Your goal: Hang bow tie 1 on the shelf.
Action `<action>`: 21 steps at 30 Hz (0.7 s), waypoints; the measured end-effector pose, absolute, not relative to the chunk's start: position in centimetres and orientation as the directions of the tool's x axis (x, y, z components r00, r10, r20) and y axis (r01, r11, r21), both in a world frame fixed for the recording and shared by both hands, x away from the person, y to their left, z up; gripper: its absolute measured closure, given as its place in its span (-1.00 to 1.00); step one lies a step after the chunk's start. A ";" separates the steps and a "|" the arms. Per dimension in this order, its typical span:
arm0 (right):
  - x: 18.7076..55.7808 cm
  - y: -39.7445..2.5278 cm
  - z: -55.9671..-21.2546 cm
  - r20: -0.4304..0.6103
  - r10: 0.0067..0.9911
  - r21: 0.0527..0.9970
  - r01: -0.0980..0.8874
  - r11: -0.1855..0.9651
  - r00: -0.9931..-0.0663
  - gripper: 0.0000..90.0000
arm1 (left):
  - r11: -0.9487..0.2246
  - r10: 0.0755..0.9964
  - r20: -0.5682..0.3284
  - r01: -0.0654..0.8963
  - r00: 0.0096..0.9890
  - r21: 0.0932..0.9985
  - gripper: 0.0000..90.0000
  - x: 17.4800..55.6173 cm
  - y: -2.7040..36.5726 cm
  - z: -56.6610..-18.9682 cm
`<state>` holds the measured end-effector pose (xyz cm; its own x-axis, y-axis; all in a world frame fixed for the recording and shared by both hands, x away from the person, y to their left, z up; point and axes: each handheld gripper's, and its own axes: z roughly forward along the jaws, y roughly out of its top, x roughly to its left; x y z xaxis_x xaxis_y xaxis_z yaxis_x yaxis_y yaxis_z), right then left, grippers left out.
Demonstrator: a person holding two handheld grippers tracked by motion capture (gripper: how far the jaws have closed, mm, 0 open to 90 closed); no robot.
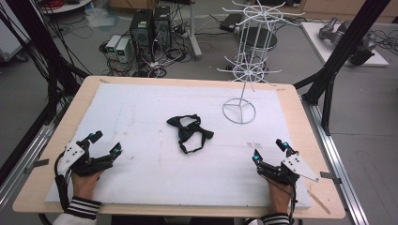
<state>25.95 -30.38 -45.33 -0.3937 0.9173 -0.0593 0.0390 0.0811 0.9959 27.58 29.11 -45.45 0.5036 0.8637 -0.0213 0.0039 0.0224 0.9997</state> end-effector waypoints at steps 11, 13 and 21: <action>25.9 -30.4 -45.3 -0.054 0.918 0.996 0.041 0.076 -0.392 -0.76 | 0.029 0.866 -0.024 -0.002 0.499 1.000 -0.71 27.5 29.1 -45.5; 26.0 -30.4 -45.3 -0.069 0.917 0.995 0.036 0.090 -0.393 -0.76 | 0.030 0.866 -0.025 -0.001 0.499 1.000 -0.71 27.5 29.1 -45.5; 25.9 -30.0 -45.3 -0.086 0.914 0.993 0.040 0.111 -0.396 -0.76 | 0.028 0.866 -0.024 -0.001 0.499 1.000 -0.71 27.5 29.1 -45.5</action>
<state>25.90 -30.01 -45.30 -0.3958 0.9143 -0.0861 0.0396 0.1107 0.9931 27.51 29.13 -45.48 0.4992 0.8661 -0.0241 -0.0008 0.0283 0.9996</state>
